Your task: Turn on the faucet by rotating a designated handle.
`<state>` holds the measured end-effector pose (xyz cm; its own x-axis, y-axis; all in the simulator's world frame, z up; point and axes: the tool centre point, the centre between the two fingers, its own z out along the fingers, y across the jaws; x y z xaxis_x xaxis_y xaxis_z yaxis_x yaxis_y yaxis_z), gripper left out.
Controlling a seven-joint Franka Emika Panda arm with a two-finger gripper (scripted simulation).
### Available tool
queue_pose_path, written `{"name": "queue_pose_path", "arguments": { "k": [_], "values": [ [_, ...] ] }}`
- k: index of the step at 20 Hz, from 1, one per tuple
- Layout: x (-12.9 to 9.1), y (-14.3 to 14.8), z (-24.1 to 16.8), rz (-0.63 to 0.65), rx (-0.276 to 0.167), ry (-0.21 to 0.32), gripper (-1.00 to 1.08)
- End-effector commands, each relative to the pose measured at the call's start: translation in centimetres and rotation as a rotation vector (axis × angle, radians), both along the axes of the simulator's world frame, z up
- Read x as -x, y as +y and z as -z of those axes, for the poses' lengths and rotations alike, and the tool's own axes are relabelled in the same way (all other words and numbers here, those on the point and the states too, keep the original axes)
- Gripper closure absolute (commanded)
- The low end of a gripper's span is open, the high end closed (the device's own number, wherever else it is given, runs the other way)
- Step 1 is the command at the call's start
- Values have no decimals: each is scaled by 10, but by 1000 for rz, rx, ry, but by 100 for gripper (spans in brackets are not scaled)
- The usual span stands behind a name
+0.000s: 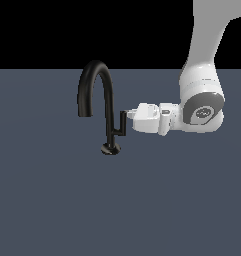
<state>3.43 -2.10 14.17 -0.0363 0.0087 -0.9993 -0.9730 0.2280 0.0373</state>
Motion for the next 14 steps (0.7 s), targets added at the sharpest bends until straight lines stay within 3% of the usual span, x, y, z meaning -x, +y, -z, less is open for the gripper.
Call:
{"name": "queue_pose_path", "arguments": {
  "k": [1, 14],
  "values": [
    [0, 0, 0, 0, 0, 0, 108],
    [34, 8, -13, 0, 0, 0, 108]
  ]
}}
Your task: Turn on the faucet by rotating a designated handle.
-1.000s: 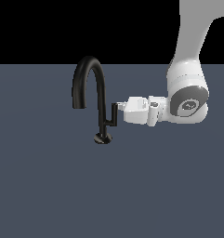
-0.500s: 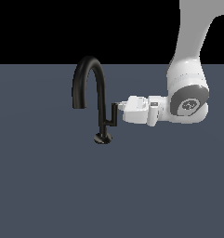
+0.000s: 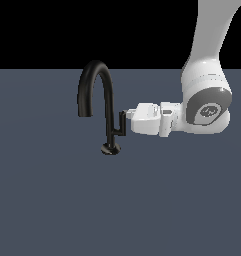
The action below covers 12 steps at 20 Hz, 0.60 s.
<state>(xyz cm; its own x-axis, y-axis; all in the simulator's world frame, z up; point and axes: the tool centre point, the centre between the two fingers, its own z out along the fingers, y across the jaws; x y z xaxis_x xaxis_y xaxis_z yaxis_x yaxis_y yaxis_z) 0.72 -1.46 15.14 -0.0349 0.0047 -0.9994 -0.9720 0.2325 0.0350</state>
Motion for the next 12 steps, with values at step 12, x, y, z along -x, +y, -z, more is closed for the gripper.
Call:
{"name": "queue_pose_path", "arguments": {
  "k": [12],
  "values": [
    [35, 8, -1, -2, -1, -3, 108]
  ]
}}
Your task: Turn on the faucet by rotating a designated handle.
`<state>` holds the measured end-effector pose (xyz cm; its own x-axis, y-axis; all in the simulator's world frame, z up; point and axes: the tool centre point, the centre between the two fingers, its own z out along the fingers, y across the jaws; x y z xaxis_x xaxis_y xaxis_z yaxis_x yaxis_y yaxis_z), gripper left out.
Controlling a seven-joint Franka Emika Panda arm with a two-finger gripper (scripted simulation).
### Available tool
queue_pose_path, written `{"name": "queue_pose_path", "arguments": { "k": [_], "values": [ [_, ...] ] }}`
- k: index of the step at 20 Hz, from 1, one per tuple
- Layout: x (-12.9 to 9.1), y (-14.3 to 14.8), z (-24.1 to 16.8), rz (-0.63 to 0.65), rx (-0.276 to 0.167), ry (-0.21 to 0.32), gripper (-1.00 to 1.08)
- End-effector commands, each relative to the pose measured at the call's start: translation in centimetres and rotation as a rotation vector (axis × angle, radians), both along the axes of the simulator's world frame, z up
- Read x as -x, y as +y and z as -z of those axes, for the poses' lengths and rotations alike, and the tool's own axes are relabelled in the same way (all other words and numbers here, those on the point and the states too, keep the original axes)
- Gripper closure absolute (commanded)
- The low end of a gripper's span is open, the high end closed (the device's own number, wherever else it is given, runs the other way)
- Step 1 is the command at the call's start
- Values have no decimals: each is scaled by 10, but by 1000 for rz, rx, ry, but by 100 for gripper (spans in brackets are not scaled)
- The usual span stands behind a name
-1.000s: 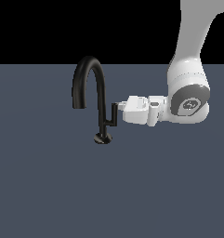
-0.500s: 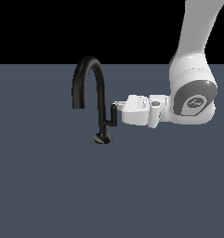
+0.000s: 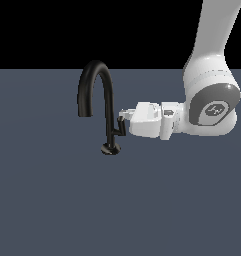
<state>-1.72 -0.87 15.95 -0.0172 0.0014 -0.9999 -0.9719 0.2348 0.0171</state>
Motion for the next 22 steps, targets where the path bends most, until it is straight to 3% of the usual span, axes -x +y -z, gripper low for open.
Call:
{"name": "queue_pose_path", "arguments": {
  "k": [1, 8, 10, 22],
  "values": [
    [15, 3, 9, -4, -5, 15, 108],
    [45, 10, 21, -7, -7, 18, 108],
    [32, 8, 9, -3, -2, -9, 108],
    [64, 15, 72, -7, -7, 17, 108]
  ]
}}
